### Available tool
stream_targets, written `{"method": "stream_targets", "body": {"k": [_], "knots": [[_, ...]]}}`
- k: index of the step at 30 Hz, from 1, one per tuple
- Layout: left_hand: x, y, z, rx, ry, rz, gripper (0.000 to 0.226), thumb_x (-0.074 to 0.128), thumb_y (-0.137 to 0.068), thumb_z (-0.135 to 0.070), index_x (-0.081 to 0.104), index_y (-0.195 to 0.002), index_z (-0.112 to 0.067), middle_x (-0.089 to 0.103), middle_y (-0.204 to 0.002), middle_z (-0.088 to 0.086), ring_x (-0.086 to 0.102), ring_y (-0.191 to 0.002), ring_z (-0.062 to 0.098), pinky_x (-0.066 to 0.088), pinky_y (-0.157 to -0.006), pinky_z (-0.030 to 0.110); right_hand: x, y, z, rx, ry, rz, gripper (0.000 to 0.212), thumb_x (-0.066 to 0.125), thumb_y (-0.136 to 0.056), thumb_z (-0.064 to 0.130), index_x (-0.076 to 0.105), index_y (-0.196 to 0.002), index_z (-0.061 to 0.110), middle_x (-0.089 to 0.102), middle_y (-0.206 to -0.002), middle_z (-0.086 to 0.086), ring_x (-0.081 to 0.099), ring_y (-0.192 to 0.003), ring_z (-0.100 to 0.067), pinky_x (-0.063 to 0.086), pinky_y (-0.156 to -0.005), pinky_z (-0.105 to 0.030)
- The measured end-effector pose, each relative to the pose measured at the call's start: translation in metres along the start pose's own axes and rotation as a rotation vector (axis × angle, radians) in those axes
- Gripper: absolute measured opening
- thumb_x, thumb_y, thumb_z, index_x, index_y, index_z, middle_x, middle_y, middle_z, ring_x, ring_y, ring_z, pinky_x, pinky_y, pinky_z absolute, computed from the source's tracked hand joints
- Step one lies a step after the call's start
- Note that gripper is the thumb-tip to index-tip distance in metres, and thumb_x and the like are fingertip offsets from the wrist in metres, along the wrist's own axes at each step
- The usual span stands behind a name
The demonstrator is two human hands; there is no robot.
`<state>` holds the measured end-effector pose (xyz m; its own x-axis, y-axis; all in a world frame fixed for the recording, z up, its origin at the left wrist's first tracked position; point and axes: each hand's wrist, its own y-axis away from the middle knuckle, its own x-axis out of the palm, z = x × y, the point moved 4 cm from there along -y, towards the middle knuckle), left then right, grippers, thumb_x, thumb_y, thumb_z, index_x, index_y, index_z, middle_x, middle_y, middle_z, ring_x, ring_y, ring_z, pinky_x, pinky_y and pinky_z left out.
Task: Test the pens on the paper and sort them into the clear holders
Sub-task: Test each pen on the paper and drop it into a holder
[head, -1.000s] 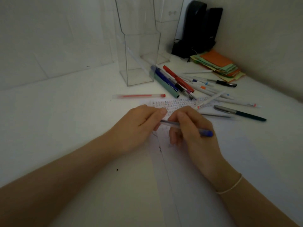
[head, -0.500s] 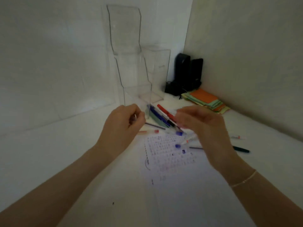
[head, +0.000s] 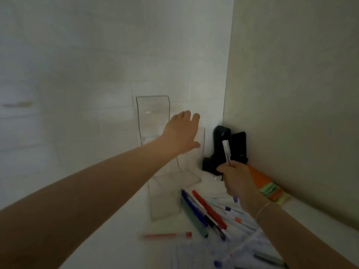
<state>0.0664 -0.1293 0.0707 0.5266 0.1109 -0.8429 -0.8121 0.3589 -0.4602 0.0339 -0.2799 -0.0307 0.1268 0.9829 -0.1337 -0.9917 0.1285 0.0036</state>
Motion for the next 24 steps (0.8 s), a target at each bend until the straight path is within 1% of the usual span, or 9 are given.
{"method": "stream_targets", "body": {"k": [1,3,5,6,9,13,17,22,24], "knots": [[0.011,-0.011,0.001,-0.027,-0.075,0.051,0.095,0.064,-0.077,-0.056,0.017,-0.142,-0.005,0.035,-0.138,0.021,0.037,-0.125,0.033,0.032,-0.102,0.039,0.001,-0.009,0.001,0.008,-0.042,0.004,0.014,0.048,-0.095,0.005,0.05,-0.081,0.005,0.033,-0.049,-0.006,0.027,-0.027,-0.009,0.023,-0.031,-0.017],[0.031,-0.026,0.0,-0.083,-0.203,0.163,0.114,0.067,-0.069,-0.064,0.007,-0.145,-0.004,0.032,-0.14,0.027,0.034,-0.127,0.037,0.029,-0.104,0.042,0.006,-0.025,0.005,0.001,-0.067,0.013,0.02,0.04,-0.098,0.004,0.059,-0.091,0.002,0.043,-0.051,-0.01,0.033,-0.025,-0.009,0.029,-0.031,-0.019],[0.046,-0.034,-0.002,-0.118,-0.313,0.274,0.124,0.067,-0.066,-0.067,-0.004,-0.146,-0.005,0.027,-0.143,0.032,0.031,-0.13,0.04,0.025,-0.108,0.045,0.013,-0.04,0.007,-0.01,-0.099,0.018,0.024,0.036,-0.098,0.001,0.06,-0.091,0.0,0.05,-0.059,-0.013,0.039,-0.032,-0.013,0.034,-0.034,-0.021],[0.051,-0.037,-0.001,-0.13,-0.342,0.31,0.125,0.068,-0.066,-0.067,-0.006,-0.146,-0.005,0.029,-0.142,0.031,0.033,-0.129,0.041,0.025,-0.107,0.044,0.017,-0.047,0.009,-0.014,-0.119,0.019,0.025,0.036,-0.097,-0.001,0.059,-0.088,0.0,0.051,-0.062,-0.013,0.041,-0.038,-0.015,0.036,-0.036,-0.022],[0.059,-0.042,0.003,-0.144,-0.323,0.347,0.12,0.072,-0.067,-0.06,-0.002,-0.146,-0.009,0.042,-0.135,0.024,0.045,-0.12,0.035,0.033,-0.1,0.041,0.024,-0.063,0.011,-0.054,-0.123,0.009,0.028,0.035,-0.094,-0.004,0.058,-0.08,0.002,0.053,-0.066,-0.011,0.044,-0.049,-0.017,0.039,-0.042,-0.023],[0.06,-0.042,0.01,-0.119,-0.255,0.308,0.111,0.076,-0.067,-0.052,0.009,-0.144,-0.01,0.048,-0.128,0.019,0.051,-0.112,0.03,0.042,-0.089,0.037,0.031,-0.076,0.015,-0.091,-0.126,-0.009,0.029,0.034,-0.091,-0.006,0.056,-0.077,0.003,0.052,-0.066,-0.01,0.044,-0.05,-0.016,0.04,-0.039,-0.019],[0.057,-0.043,0.013,-0.1,-0.213,0.262,0.101,0.079,-0.064,-0.05,0.022,-0.137,-0.01,0.05,-0.121,0.014,0.053,-0.105,0.027,0.043,-0.076,0.033,0.035,-0.09,0.022,-0.15,-0.049,-0.044,0.032,0.036,-0.091,-0.002,0.056,-0.07,0.01,0.055,-0.074,-0.009,0.048,-0.059,-0.017,0.04,-0.052,-0.024],[0.046,-0.051,0.02,-0.092,-0.129,0.232,0.083,0.077,-0.065,-0.053,0.039,-0.124,-0.01,0.053,-0.116,0.008,0.054,-0.103,0.025,0.04,-0.073,0.032,0.036,-0.097,0.041,-0.212,0.03,-0.035,0.028,0.041,-0.091,0.002,0.058,-0.071,0.011,0.055,-0.074,-0.005,0.049,-0.062,-0.015,0.043,-0.057,-0.024],[0.036,-0.059,0.021,-0.05,-0.107,0.197,0.07,0.074,-0.071,-0.051,0.047,-0.12,-0.009,0.057,-0.114,0.008,0.056,-0.102,0.025,0.044,-0.078,0.033,0.037,-0.1,0.047,-0.22,0.047,-0.036,0.026,0.042,-0.091,0.003,0.06,-0.073,0.008,0.055,-0.072,-0.005,0.049,-0.061,-0.015,0.042,-0.055,-0.023]]}}
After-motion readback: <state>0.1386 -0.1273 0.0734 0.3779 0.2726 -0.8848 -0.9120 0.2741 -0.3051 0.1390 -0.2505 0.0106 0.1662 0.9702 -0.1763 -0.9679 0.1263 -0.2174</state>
